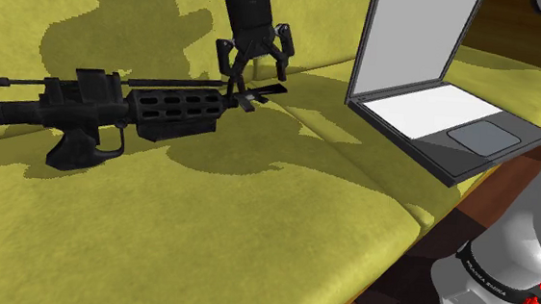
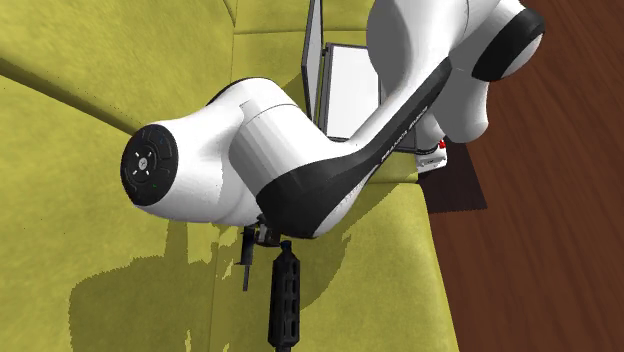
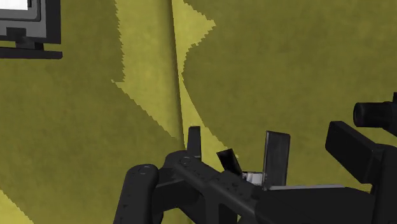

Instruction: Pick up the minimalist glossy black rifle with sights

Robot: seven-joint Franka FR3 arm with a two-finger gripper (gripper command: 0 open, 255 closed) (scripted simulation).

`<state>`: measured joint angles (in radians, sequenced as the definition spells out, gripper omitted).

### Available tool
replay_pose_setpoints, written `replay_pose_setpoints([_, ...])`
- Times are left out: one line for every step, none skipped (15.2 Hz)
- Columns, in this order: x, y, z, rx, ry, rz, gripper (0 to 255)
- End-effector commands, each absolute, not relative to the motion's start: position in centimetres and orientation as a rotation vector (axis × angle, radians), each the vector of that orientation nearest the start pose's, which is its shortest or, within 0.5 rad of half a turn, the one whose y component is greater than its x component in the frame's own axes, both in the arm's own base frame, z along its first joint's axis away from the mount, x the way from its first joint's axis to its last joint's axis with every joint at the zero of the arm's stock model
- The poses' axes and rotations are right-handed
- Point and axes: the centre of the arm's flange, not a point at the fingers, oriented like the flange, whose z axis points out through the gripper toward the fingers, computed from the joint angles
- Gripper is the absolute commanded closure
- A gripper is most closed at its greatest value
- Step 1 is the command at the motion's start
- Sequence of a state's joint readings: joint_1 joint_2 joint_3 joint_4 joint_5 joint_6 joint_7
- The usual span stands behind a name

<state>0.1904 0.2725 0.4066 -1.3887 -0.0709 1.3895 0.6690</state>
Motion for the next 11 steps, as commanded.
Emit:
replay_pose_setpoints([54.1, 33.0, 54.0, -3.241, 0.128, 0.399, 0])
replay_pose_setpoints([54.1, 33.0, 53.4, -3.241, 0.128, 0.399, 0])
replay_pose_setpoints([54.1, 33.0, 52.9, -3.241, 0.128, 0.399, 0])
replay_pose_setpoints([54.1, 33.0, 52.4, -3.241, 0.128, 0.399, 0])
replay_pose_setpoints([54.1, 33.0, 51.9, -3.241, 0.128, 0.399, 0])
replay_pose_setpoints([54.1, 33.0, 51.3, -3.241, 0.128, 0.399, 0])
replay_pose_setpoints([54.1, 33.0, 50.8, -3.241, 0.128, 0.399, 0])
replay_pose_setpoints([54.1, 33.0, 50.3, -3.241, 0.128, 0.399, 0])
replay_pose_setpoints([54.1, 33.0, 50.0, -3.241, 0.128, 0.399, 0])
replay_pose_setpoints([54.1, 33.0, 50.0, -3.241, 0.128, 0.399, 0])
replay_pose_setpoints([54.1, 33.0, 50.0, -3.241, 0.128, 0.399, 0])
